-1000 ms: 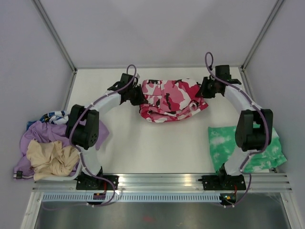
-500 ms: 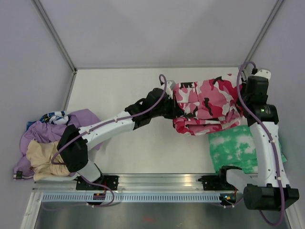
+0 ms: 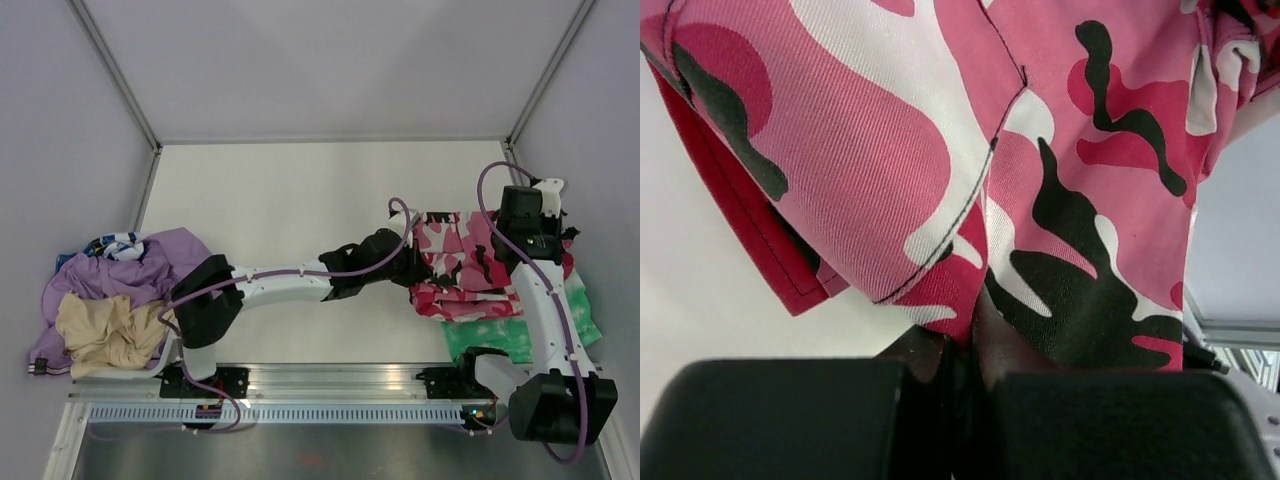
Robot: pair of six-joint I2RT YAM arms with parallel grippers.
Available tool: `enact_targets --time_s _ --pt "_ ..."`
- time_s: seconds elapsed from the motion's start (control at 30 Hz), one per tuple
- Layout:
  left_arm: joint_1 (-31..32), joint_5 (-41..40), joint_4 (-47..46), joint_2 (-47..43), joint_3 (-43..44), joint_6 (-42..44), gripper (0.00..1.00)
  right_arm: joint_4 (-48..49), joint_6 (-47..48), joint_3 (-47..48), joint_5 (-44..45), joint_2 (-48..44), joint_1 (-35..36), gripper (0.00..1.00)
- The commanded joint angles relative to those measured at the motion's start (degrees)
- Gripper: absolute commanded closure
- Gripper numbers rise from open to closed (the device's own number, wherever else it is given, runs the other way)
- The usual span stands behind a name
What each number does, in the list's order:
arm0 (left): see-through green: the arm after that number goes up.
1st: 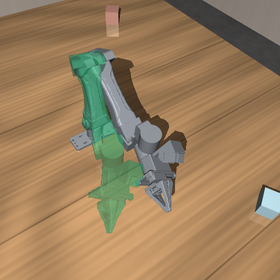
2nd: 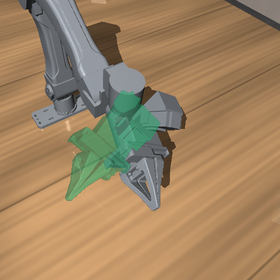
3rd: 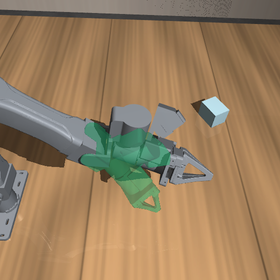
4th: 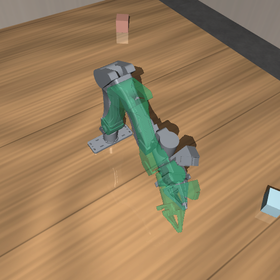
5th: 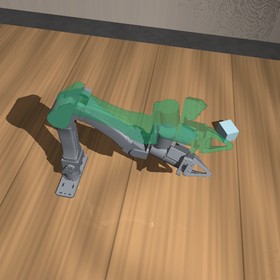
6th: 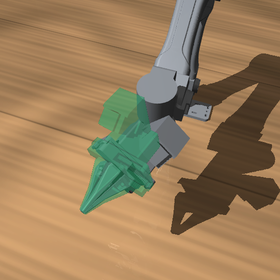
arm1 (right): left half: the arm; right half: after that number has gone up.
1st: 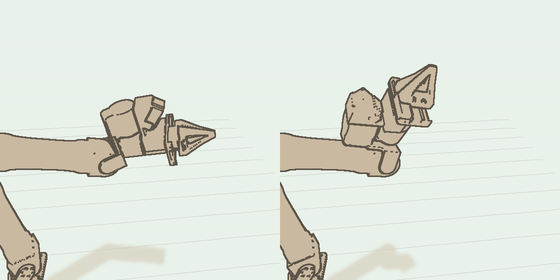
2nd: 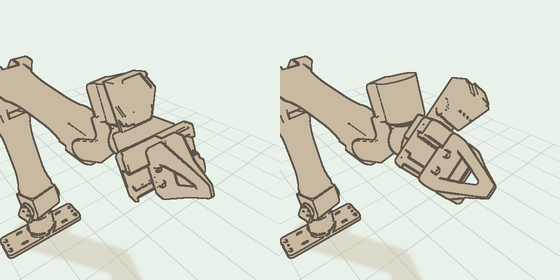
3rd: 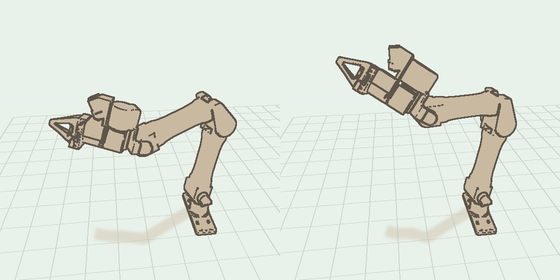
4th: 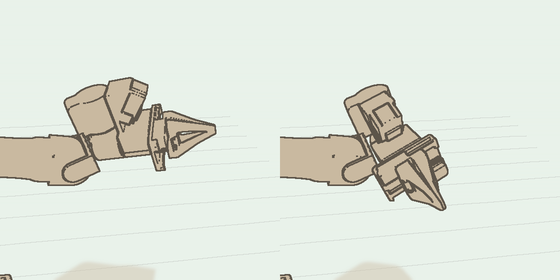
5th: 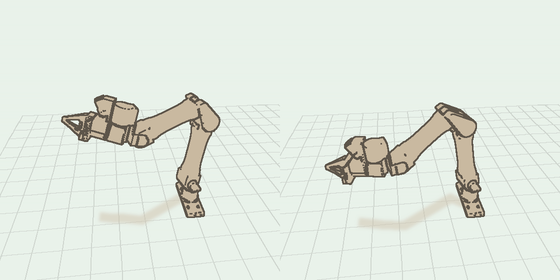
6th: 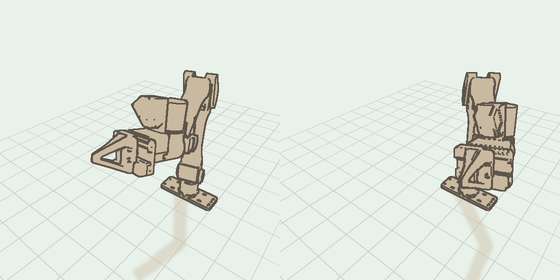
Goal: Fold and stack the trousers
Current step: Neatly place the folded trousers to the corner
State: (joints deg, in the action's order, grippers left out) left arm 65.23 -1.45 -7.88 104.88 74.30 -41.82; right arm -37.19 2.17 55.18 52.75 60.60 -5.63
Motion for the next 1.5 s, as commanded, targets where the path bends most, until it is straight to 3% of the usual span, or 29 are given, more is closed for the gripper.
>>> enact_targets --time_s 0.0,0.07,0.13,0.23,0.37,0.5,0.7,0.87,1.03,1.3,1.47 --pt "1.12 -1.27 -0.03 2.34 2.6 0.78 0.98 18.88 14.96 -0.68 15.76 -2.05 -5.7 1.0" --pt "1.3 -0.49 -0.73 3.66 2.95 0.08 0.98 20.65 16.19 -2.09 9.33 -4.16 -10.96 1.0" --pt "1.91 0.31 -1.7 5.33 3.91 -0.36 0.98 23.13 14.53 -2.27 8.59 -5.93 -15.87 1.0" --pt "3.67 0.05 0.4 7.88 6.99 1.21 0.98 22.09 17.96 -2.45 3.89 -4.18 -16.35 1.0" --pt "5.52 -1.71 5.76 12.09 12.09 4.55 0.98 19.26 12.68 -4.37 6.47 -1.63 -18.01 1.0" --pt "5.61 1.17 6.66 14.56 13.68 3.68 0.98 26.89 16.19 -13.75 9.56 -3.55 -21.26 1.0" --pt "6.57 0.13 7.18 15.26 13.5 2.19 0.98 33.58 12.42 -18.44 10.88 -4.52 -22.67 1.0" --pt "7.62 0.93 6.12 17.02 14.11 0.43 0.98 40.61 15.32 -18.97 4.21 -2.16 -23.55 1.0" --pt "10.08 -5.04 4.99 15.1 12.02 1.21 0.98 42.11 17.16 -14.84 -7.46 -0.04 -23.47 1.0" --pt "10.27 -5.85 1.74 15.61 10.95 3.41 0.98 41.93 18.74 -17.47 -6.18 1.54 -23.2 1.0" --pt "10.18 -3.56 6.38 19.04 16.48 4.82 0.98 44.57 18.66 -19.84 -0.28 0.31 -23.2 0.87"
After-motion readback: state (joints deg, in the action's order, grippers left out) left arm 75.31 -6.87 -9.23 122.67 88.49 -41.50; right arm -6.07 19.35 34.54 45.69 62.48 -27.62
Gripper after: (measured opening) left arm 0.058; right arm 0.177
